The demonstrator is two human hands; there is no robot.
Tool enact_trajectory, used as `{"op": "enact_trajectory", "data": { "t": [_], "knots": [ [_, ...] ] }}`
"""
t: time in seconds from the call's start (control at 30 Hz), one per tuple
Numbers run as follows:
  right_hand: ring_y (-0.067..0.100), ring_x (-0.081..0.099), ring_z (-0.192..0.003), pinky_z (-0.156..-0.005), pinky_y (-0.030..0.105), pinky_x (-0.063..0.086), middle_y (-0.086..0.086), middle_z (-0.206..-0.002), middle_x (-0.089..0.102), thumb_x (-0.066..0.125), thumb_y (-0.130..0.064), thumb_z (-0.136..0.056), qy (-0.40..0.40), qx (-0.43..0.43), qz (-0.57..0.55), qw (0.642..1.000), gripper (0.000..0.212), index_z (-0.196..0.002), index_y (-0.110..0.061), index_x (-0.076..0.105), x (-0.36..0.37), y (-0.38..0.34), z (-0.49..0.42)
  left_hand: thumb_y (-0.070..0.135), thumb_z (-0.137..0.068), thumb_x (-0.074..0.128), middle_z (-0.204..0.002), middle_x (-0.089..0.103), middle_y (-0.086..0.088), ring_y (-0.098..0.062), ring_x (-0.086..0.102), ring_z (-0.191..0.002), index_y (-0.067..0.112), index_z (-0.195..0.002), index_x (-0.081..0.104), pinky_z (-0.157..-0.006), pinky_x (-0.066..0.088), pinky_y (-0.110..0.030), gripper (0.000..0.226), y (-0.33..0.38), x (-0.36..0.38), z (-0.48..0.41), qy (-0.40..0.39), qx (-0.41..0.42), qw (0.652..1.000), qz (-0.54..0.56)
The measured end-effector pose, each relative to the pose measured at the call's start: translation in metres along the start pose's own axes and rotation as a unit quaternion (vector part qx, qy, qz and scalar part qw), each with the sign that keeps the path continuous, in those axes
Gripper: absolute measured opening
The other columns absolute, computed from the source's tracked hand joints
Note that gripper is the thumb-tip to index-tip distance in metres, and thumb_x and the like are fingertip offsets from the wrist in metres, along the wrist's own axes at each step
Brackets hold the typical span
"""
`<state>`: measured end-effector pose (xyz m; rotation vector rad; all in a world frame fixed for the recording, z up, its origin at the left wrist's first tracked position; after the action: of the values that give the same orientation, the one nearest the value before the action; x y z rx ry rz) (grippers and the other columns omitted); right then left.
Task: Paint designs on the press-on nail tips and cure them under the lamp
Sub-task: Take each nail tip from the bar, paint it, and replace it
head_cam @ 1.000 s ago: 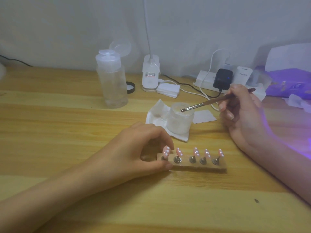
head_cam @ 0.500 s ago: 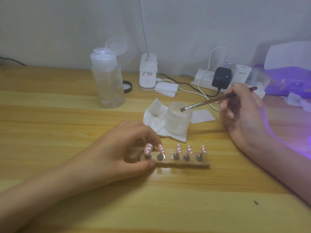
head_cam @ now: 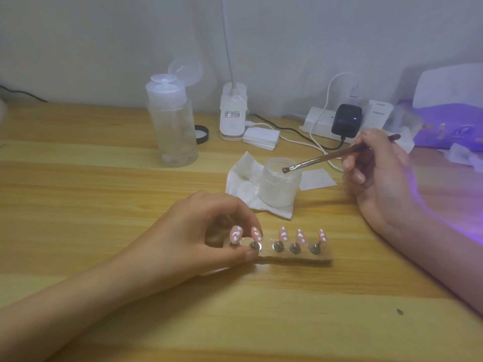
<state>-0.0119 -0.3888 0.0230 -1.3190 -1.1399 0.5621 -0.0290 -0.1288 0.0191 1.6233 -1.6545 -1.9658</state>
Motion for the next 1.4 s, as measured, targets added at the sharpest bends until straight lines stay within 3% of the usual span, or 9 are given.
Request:
{"op": "enact_trajectory", "data": {
  "t": [0.23,0.43,0.67,0.8,0.93,1.07,1.17,1.23,1.4],
  "knots": [
    [0.01,0.033,-0.036,-0.039,0.016,0.031,0.002,-0.049,0.055,0.053,-0.023,-0.099,-0.005,0.006,-0.011,1.0,0.035,-0.064,-0.022,0.055,0.0,0.0,0.0,0.023,-0.078,0.082,-0.081,0.066,0.017,-0.006,0.058,-0.088,0.034,-0.08,0.072,-0.074,0.039,-0.01,0.015,0.0,0.001,-0.001,-0.001,0.008,1.0,0.025],
    [0.01,0.034,-0.036,-0.039,0.016,0.032,0.002,-0.049,0.055,0.054,-0.024,-0.099,-0.006,0.01,-0.011,1.0,0.034,-0.065,-0.022,0.056,0.0,0.0,0.001,0.033,-0.078,0.074,-0.085,0.068,0.001,-0.022,0.064,-0.084,0.031,-0.08,0.07,-0.078,0.051,-0.04,0.005,0.001,0.005,-0.001,-0.004,0.025,0.997,0.072],
    [0.009,0.034,-0.036,-0.04,0.016,0.029,0.001,-0.049,0.055,0.053,-0.024,-0.1,-0.01,0.008,-0.008,1.0,0.033,-0.067,-0.021,0.055,0.0,0.0,0.001,0.033,-0.086,0.07,-0.091,0.067,0.008,-0.016,0.064,-0.091,0.034,-0.081,0.067,-0.08,0.049,-0.039,0.006,0.005,0.005,-0.002,0.001,0.105,0.994,-0.038],
    [0.01,0.035,-0.038,-0.041,0.016,0.031,0.001,-0.049,0.055,0.052,-0.023,-0.101,-0.005,0.0,-0.018,1.0,0.032,-0.07,-0.019,0.054,-0.001,-0.001,0.002,0.045,-0.082,0.064,-0.1,0.063,0.019,-0.003,0.052,-0.105,0.036,-0.079,0.069,-0.09,0.043,-0.036,0.012,0.01,0.004,0.002,0.067,0.15,0.978,-0.131],
    [0.008,0.043,-0.042,-0.04,0.015,0.032,-0.005,-0.051,0.057,0.05,-0.025,-0.103,-0.005,-0.05,-0.009,0.999,0.033,-0.07,-0.021,0.054,0.0,-0.003,0.003,0.044,-0.082,0.066,-0.097,0.058,0.019,-0.008,0.051,-0.097,0.029,-0.075,0.072,-0.083,0.04,-0.041,0.018,0.02,0.004,0.005,0.133,0.21,0.95,-0.189],
    [0.014,0.046,-0.044,-0.041,0.019,0.033,-0.002,-0.052,0.058,0.049,-0.033,-0.102,-0.081,-0.141,0.084,0.983,0.032,-0.07,-0.03,0.053,0.006,-0.018,0.005,0.029,-0.087,0.068,-0.098,0.064,0.01,-0.012,0.062,-0.096,0.019,-0.08,0.072,-0.078,0.045,-0.025,0.012,0.034,-0.012,0.004,0.144,0.232,0.96,-0.058],
    [0.021,0.05,-0.046,-0.042,0.022,0.038,0.003,-0.054,0.059,0.052,-0.031,-0.103,-0.161,-0.189,0.169,0.954,0.027,-0.077,-0.022,0.051,0.018,-0.029,0.009,0.022,-0.088,0.067,-0.094,0.073,0.004,-0.02,0.07,-0.089,0.018,-0.081,0.067,-0.066,0.054,-0.036,0.008,0.037,-0.027,-0.002,0.141,0.187,0.966,0.114],
    [0.021,0.051,-0.046,-0.043,0.023,0.041,0.004,-0.055,0.06,0.052,-0.028,-0.102,-0.193,-0.199,0.195,0.941,0.026,-0.078,-0.017,0.05,0.026,-0.031,0.011,0.023,-0.084,0.07,-0.09,0.075,0.001,-0.016,0.071,-0.079,0.018,-0.082,0.068,-0.063,0.054,-0.024,0.006,0.035,-0.034,-0.008,0.139,0.144,0.959,0.199],
    [0.019,0.051,-0.046,-0.046,0.024,0.042,0.008,-0.057,0.06,0.054,-0.028,-0.1,-0.215,-0.185,0.217,0.934,0.028,-0.079,-0.01,0.049,0.032,-0.027,0.015,0.025,-0.072,0.083,-0.077,0.072,0.01,-0.004,0.063,-0.066,0.031,-0.073,0.072,-0.061,0.047,-0.011,0.013,0.021,-0.039,-0.026,0.118,0.067,0.963,0.234]
  ]
}}
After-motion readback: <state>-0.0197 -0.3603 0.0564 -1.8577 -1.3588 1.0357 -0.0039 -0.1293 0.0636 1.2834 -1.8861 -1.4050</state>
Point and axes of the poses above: each hand's wrist, its own z-axis away from the middle knuckle, its own x-axis out of the palm, y = z × x, the point moved 3 cm from there along -z, towards the middle knuckle
